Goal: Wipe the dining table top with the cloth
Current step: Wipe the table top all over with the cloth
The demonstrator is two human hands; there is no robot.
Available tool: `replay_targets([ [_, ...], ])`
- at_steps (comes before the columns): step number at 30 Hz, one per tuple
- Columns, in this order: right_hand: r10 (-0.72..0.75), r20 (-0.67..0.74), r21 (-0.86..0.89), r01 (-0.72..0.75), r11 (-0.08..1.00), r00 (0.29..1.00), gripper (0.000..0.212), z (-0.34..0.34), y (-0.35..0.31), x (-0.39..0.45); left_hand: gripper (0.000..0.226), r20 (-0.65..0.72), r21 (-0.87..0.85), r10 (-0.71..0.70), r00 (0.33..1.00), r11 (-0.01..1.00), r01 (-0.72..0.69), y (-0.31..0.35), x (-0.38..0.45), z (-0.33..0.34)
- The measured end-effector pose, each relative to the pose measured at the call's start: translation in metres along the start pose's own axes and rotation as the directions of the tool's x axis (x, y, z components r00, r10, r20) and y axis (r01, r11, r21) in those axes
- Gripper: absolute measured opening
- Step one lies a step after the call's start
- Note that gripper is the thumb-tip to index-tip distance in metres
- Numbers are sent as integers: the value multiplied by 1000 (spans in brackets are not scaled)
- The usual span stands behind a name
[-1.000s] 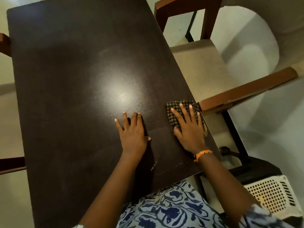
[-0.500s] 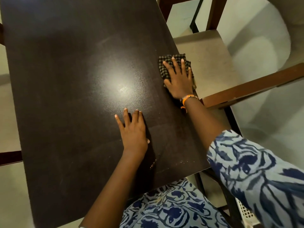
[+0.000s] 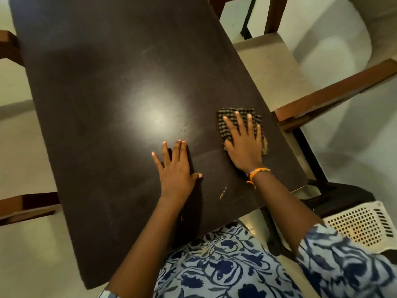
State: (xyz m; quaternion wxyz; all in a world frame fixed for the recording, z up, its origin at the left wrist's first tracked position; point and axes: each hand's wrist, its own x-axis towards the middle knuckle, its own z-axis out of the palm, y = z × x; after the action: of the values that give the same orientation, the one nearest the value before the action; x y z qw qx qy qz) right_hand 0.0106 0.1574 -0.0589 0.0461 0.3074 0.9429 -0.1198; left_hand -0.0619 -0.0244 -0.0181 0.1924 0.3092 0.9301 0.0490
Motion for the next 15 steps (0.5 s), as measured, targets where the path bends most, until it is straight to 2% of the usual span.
replay_targets([
  [4,-225,65,-10,226,974,972,68,19,-94,-14,101,-4,-15,-64,998,998,64,-39,-20,-4],
  [8,-503,170,23,507,862,847,63,39,-162,-38,101,20,-30,-245,969,969,246,-70,-36,-6],
  [12,-619,202,-29,637,771,759,67,34,-145,-30,112,71,-24,-272,960,961,274,-79,-49,-6],
  [13,-626,199,-46,645,763,754,68,30,-133,-26,112,76,-22,-258,963,965,260,-78,-51,-6],
  [15,-584,169,-54,600,798,794,69,21,-104,-16,111,79,-24,-221,972,974,224,-75,-51,-4],
])
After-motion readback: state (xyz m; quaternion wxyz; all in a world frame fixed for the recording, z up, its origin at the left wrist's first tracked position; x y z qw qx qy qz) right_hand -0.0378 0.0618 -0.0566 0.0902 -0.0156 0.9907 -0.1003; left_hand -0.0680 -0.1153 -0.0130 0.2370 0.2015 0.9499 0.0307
